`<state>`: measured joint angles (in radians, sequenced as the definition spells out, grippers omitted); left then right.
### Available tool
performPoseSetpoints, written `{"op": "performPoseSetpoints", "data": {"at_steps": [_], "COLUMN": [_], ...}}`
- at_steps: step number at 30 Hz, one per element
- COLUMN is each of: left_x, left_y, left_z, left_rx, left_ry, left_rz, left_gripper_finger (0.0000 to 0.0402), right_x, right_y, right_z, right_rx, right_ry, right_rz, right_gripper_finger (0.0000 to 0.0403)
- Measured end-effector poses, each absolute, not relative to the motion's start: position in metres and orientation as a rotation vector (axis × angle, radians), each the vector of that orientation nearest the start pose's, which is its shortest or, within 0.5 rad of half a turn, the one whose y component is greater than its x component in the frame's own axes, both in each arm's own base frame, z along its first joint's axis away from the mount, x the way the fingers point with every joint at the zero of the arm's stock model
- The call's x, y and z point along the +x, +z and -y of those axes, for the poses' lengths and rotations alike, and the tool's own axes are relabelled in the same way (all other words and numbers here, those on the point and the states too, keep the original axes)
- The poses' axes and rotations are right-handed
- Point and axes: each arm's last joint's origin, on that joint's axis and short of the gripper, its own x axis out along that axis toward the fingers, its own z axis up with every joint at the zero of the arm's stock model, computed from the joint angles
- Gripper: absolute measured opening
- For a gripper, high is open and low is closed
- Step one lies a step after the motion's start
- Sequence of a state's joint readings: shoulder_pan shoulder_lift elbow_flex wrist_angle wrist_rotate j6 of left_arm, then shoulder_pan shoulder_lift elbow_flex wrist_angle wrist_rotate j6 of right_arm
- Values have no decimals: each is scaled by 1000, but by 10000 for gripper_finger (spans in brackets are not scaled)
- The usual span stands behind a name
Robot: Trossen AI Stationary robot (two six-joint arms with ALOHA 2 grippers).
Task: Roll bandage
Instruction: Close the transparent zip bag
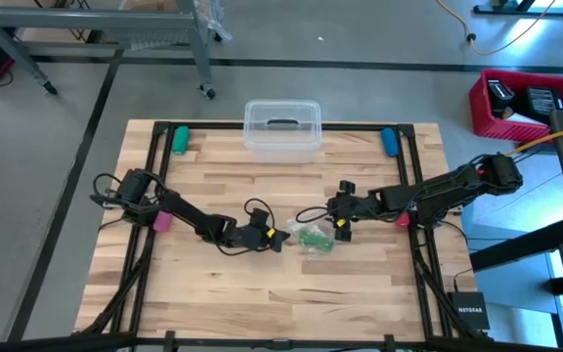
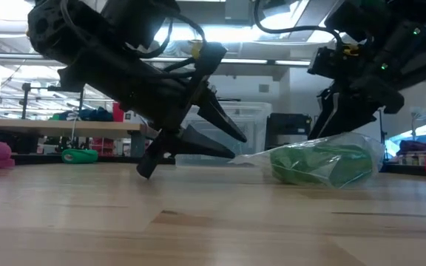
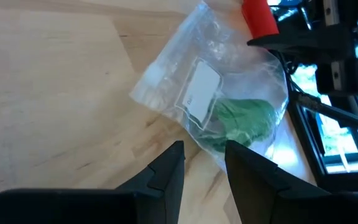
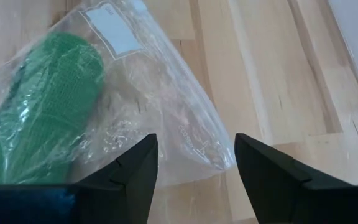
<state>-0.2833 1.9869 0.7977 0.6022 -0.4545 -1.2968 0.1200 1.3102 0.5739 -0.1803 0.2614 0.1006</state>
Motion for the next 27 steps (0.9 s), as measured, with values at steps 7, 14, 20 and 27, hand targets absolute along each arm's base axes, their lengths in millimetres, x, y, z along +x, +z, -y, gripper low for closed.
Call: {"op": "performPoseSetpoints", "data": {"at_steps": [7, 14, 20, 27], "left_x": [343, 358, 366, 370], "left_y": [89, 95, 103, 105], "left_z": [82, 77, 75, 64], "left_rx": [-1030, -900, -881, -867], "left_ry": [488, 528, 516, 522], "left_rz": [-354, -415, -376, -338], "left_gripper_finger": [109, 109, 109, 109], "right_x": [232, 234, 234, 231], "right_y": [163, 165, 164, 156], "right_z": [-21, -21, -21, -21], "right_rx": [-71, -64, -64, -46], "right_ry": [-170, -169, -169, -150], "right_rz": [-884, -860, -860, -808], "right_gripper_finger": [214, 214, 214, 214]}}
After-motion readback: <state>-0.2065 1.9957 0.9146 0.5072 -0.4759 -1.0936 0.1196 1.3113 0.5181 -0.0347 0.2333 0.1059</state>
